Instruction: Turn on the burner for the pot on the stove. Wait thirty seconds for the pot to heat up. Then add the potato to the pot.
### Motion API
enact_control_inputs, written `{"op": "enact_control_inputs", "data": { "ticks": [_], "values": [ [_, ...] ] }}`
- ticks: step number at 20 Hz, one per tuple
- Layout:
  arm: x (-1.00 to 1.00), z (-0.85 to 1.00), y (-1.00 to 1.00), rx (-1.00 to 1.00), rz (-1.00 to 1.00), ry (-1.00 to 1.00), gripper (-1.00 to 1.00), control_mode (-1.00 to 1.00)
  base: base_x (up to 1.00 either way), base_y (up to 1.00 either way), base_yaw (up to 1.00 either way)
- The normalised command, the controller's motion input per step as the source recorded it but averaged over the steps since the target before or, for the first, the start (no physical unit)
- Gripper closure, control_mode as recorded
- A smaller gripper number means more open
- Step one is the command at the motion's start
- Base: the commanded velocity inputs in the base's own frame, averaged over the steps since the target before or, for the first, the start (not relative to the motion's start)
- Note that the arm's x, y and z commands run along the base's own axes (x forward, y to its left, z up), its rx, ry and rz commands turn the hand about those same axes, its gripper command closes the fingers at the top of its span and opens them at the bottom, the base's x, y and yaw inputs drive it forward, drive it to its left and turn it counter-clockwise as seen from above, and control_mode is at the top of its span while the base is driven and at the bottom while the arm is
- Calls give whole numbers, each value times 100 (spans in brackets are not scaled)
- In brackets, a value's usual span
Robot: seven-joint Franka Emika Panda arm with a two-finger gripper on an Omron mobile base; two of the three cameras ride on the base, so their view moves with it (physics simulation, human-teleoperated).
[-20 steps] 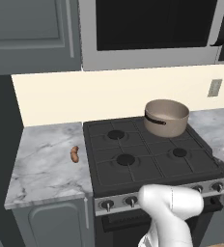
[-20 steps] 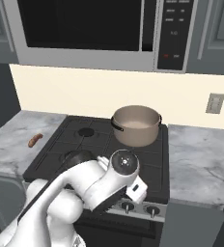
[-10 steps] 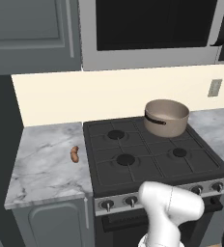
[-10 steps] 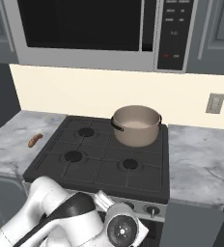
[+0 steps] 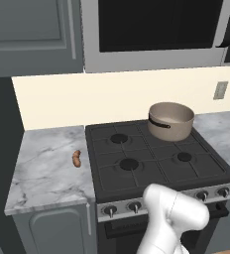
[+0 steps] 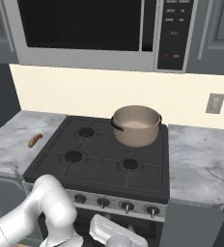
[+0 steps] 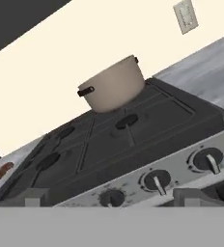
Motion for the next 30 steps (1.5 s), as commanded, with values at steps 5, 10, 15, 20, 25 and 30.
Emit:
{"op": "enact_control_inputs", "data": {
  "ticks": [5,10,15,20,25,30],
  "values": [
    [0,-36,0,-7,6,-33,-100,-100,0,0,0],
    [0,-34,1,-10,0,-20,-100,-100,0,0,0],
    [7,-35,0,-7,0,-17,-100,-100,0,0,0],
    [10,-37,0,-6,0,-11,-100,-100,0,0,0],
    [10,-33,0,-4,0,-13,-100,-100,0,0,0],
    [19,-15,-8,0,1,-9,-100,-100,0,0,0]
  ]
}}
